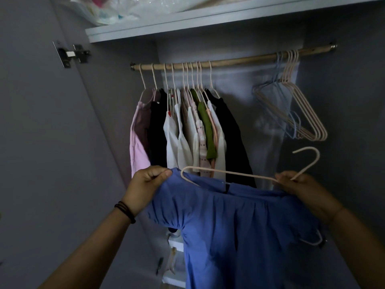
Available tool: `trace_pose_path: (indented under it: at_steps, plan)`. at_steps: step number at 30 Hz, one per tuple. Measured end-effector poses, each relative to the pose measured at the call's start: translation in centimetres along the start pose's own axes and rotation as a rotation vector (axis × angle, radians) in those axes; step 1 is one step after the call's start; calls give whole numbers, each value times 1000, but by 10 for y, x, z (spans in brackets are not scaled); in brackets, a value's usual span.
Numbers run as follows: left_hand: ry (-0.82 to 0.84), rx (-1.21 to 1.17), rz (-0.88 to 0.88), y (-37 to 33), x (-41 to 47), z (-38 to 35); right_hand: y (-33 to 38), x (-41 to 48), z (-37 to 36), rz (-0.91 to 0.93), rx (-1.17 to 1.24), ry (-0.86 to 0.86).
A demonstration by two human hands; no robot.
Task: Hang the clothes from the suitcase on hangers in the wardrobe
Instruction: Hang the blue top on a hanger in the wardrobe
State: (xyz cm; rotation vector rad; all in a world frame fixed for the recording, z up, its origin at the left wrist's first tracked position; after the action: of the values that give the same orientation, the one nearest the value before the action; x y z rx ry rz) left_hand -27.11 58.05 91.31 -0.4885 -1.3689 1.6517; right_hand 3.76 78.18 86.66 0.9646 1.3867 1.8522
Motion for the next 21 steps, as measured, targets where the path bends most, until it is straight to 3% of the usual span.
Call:
trace_pose_path:
  at_steps: [9, 16, 21]
  plan:
    - [-27, 56, -79, -29, 3, 1, 11, 13, -8, 170, -256, 27]
    - [86, 347, -250, -45, -3, -32, 61, 11, -59, 317, -278, 296]
    - [16, 236, -134, -27, 1, 0, 90, 8, -52, 363, -234, 351]
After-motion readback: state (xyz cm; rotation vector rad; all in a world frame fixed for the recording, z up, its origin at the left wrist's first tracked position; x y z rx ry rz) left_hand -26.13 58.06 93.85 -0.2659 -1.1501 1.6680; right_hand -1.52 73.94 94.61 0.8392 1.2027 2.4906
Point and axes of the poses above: each hand's wrist, its own x-axis towards the middle knuckle, its own z-axis out of the back of the hand, y = z × x, the point moved 8 cm from there along x, towards the middle knuckle, and after that the axes turned 8 degrees about z, right-handed, at the moved point
